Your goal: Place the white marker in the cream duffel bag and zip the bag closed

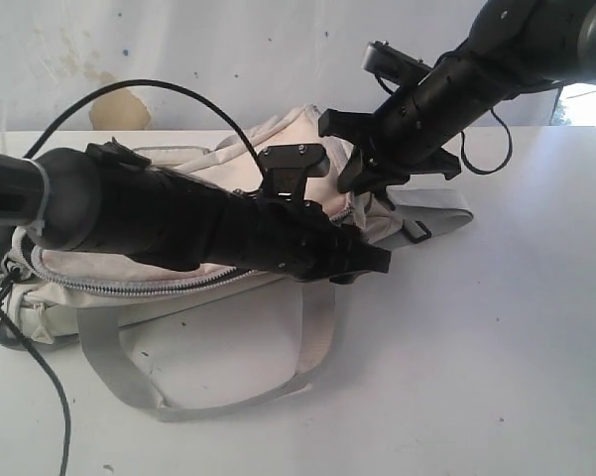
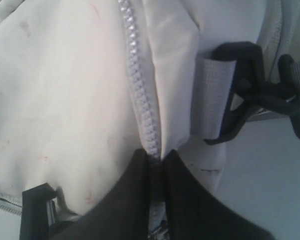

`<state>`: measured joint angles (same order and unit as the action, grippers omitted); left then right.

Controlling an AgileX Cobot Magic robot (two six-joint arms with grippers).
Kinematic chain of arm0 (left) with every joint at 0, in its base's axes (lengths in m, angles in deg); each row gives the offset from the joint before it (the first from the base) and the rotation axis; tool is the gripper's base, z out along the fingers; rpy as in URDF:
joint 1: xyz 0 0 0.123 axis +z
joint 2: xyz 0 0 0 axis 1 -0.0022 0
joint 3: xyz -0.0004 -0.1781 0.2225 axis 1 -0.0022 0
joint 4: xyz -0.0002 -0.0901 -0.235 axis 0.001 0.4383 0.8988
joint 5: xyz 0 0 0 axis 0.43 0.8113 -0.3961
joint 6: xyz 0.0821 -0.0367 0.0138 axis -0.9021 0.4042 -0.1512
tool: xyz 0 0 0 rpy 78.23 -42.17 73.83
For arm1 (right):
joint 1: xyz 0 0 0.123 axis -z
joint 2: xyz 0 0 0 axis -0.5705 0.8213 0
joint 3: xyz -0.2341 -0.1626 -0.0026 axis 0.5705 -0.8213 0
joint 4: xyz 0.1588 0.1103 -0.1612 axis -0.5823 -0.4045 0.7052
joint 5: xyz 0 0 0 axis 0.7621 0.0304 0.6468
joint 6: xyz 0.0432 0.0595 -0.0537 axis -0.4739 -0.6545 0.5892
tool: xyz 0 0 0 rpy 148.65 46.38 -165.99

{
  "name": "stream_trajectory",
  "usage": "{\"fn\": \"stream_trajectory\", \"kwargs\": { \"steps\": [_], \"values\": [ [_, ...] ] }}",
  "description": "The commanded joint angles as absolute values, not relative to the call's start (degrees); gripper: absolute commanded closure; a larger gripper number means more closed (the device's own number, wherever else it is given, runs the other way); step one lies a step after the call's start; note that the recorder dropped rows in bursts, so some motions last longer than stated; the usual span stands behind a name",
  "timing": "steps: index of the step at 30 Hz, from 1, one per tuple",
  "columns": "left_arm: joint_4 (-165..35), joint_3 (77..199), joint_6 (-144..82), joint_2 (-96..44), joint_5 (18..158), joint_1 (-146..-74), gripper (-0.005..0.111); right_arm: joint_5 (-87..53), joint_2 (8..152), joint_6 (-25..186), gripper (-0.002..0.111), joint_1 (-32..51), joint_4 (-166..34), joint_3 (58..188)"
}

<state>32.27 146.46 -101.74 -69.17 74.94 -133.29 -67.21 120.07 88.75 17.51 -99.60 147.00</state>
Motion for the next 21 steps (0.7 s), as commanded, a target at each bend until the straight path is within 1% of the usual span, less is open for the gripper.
{"fn": "stream_trajectory", "kwargs": {
  "steps": [1, 11, 14, 16, 17, 19, 21],
  "values": [
    [32.54, 149.36, -103.15, -70.90, 77.11, -133.44, 0.056, -68.47, 119.25, 88.73, 0.108, 17.80, -100.04, 147.37],
    [32.54, 153.73, -103.99, -75.05, 79.61, -133.44, 0.056, -69.90, 119.25, 88.73, 0.108, 17.80, -100.04, 147.37],
    [32.69, 155.34, -104.50, -75.17, 82.43, -133.44, 0.056, -70.28, 119.25, 88.73, 0.108, 17.80, -100.04, 147.37],
    [32.69, 155.64, -104.50, -75.17, 83.83, -133.44, 0.069, -70.22, 119.25, 89.76, 0.108, 17.80, -100.04, 147.37],
    [32.69, 155.64, -104.50, -75.17, 83.17, -133.44, 0.089, -70.22, 119.25, 89.81, 0.108, 17.80, -100.04, 147.37],
    [30.15, 155.64, -104.52, -75.17, 79.65, -133.44, 0.106, -70.22, 119.25, 89.80, 0.108, 17.80, -99.73, 147.37],
    [28.11, 155.64, -104.52, -74.68, 75.36, -133.44, 0.107, -69.73, 119.25, 89.80, 0.108, 17.80, -97.87, 147.37]
  ]
}}
